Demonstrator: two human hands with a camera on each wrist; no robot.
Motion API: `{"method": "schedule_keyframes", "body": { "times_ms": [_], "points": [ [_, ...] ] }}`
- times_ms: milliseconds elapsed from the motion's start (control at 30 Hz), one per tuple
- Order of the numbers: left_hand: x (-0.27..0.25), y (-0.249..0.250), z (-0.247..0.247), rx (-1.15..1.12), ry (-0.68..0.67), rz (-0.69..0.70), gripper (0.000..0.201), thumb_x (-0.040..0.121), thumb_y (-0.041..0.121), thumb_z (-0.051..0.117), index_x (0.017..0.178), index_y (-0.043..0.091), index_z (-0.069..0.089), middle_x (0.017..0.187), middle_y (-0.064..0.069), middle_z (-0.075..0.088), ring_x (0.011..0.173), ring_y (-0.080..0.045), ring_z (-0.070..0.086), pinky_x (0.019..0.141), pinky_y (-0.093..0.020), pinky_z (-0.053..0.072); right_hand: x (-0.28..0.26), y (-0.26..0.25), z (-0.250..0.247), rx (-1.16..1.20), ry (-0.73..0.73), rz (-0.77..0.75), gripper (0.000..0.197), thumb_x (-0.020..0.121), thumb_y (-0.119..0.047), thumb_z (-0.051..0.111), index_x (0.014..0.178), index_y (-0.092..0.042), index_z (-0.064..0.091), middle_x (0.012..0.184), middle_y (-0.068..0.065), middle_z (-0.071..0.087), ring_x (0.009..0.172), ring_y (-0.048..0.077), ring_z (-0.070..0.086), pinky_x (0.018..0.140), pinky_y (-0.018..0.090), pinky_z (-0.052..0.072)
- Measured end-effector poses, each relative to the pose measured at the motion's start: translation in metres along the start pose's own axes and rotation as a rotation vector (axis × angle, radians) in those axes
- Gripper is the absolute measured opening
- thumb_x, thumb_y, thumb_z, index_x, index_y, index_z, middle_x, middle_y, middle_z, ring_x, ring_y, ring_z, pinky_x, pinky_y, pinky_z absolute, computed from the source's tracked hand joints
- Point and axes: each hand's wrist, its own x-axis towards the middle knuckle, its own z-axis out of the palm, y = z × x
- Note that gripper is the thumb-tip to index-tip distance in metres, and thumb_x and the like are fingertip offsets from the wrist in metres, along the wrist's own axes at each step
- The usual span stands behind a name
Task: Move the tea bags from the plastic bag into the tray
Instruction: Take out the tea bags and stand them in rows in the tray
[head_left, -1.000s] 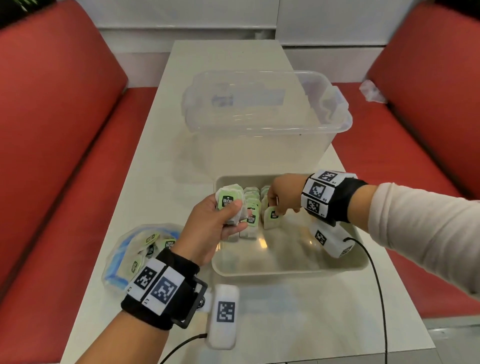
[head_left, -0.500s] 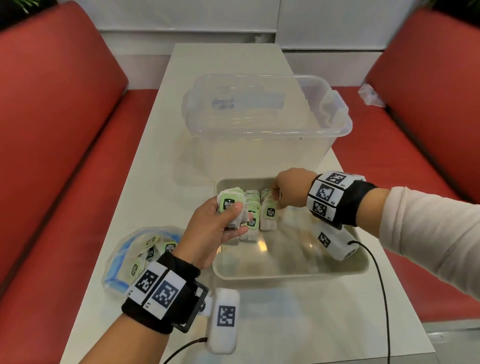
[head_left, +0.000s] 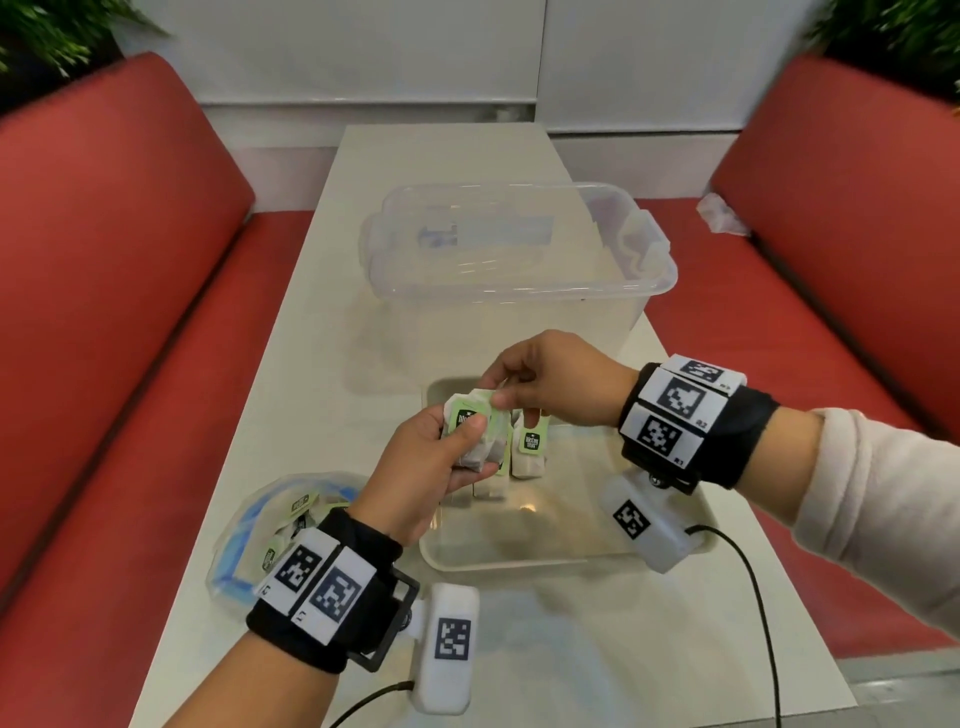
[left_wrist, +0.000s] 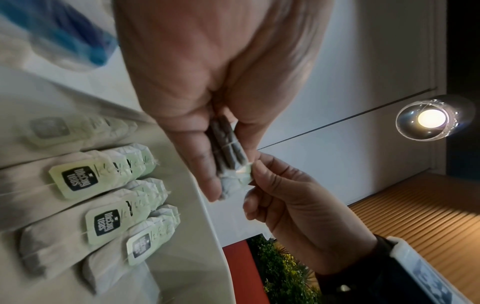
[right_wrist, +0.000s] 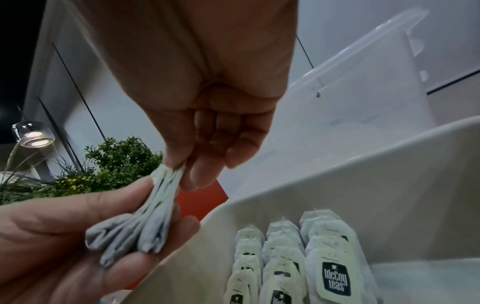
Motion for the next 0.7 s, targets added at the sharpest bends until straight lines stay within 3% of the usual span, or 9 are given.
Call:
{"method": "schedule_keyframes", "body": {
  "times_ms": [133, 233, 333, 467, 567, 700],
  "points": [
    [0.000, -0.002, 0.000, 0.003, 0.005, 0.011, 0.018, 0.093, 0.012, 0.053, 0.109, 0.011, 0.061, 0.101, -0.008, 0.069, 0.089, -0.017, 0.069, 0.070, -0.024, 0.057, -0.005, 0.003, -0.005, 0.048, 0.030, 0.030, 0.007, 0.085, -0.014, 0.067, 0.090, -0.014, 0.071, 0.071, -0.007, 0.069, 0.048, 0.003, 0.060, 0.053, 0.008, 0.044],
    [0.000, -0.004, -0.002, 0.004, 0.040, 0.021, 0.015, 0.092, 0.010, 0.054, 0.104, 0.010, 0.062, 0.103, -0.011, 0.069, 0.092, -0.018, 0.068, 0.071, -0.023, 0.057, -0.008, 0.005, -0.012, 0.021, 0.099, 0.047, 0.005, 0.085, -0.012, 0.066, 0.086, -0.015, 0.070, 0.067, -0.012, 0.064, 0.042, -0.004, 0.054, 0.047, 0.004, 0.038],
    [0.000, -0.006, -0.006, 0.004, 0.070, 0.027, 0.013, 0.093, 0.010, 0.053, 0.100, 0.012, 0.063, 0.100, -0.009, 0.071, 0.091, -0.015, 0.070, 0.071, -0.022, 0.057, -0.007, 0.010, -0.021, -0.042, 0.141, 0.065, 0.004, 0.084, -0.014, 0.067, 0.086, -0.016, 0.070, 0.071, -0.007, 0.063, 0.044, -0.006, 0.051, 0.046, 0.004, 0.037],
    [-0.001, -0.008, -0.009, -0.004, 0.061, 0.025, 0.013, 0.093, 0.010, 0.053, 0.101, 0.012, 0.063, 0.097, -0.005, 0.072, 0.091, -0.013, 0.070, 0.070, -0.021, 0.057, -0.003, 0.021, -0.017, -0.281, 0.008, 0.139, 0.012, 0.083, -0.020, 0.069, 0.094, -0.015, 0.071, 0.066, -0.014, 0.055, 0.056, 0.001, 0.049, 0.053, 0.009, 0.036],
    [-0.001, -0.011, -0.009, -0.010, 0.065, 0.012, 0.013, 0.093, 0.010, 0.053, 0.101, 0.013, 0.063, 0.097, -0.005, 0.072, 0.091, -0.014, 0.070, 0.070, -0.021, 0.057, 0.004, 0.028, -0.004, -0.445, -0.121, 0.172, 0.015, 0.082, -0.021, 0.069, 0.097, -0.017, 0.072, 0.071, -0.011, 0.056, 0.070, 0.009, 0.053, 0.057, 0.013, 0.037],
    [0.000, -0.014, -0.011, -0.026, 0.072, 0.002, 0.013, 0.093, 0.010, 0.053, 0.103, 0.013, 0.062, 0.098, -0.006, 0.071, 0.091, -0.015, 0.070, 0.071, -0.023, 0.057, 0.018, 0.036, 0.011, -0.568, -0.306, 0.216, 0.016, 0.080, -0.018, 0.069, 0.096, -0.021, 0.072, 0.076, -0.008, 0.060, 0.073, 0.011, 0.053, 0.061, 0.021, 0.040]
  ]
}}
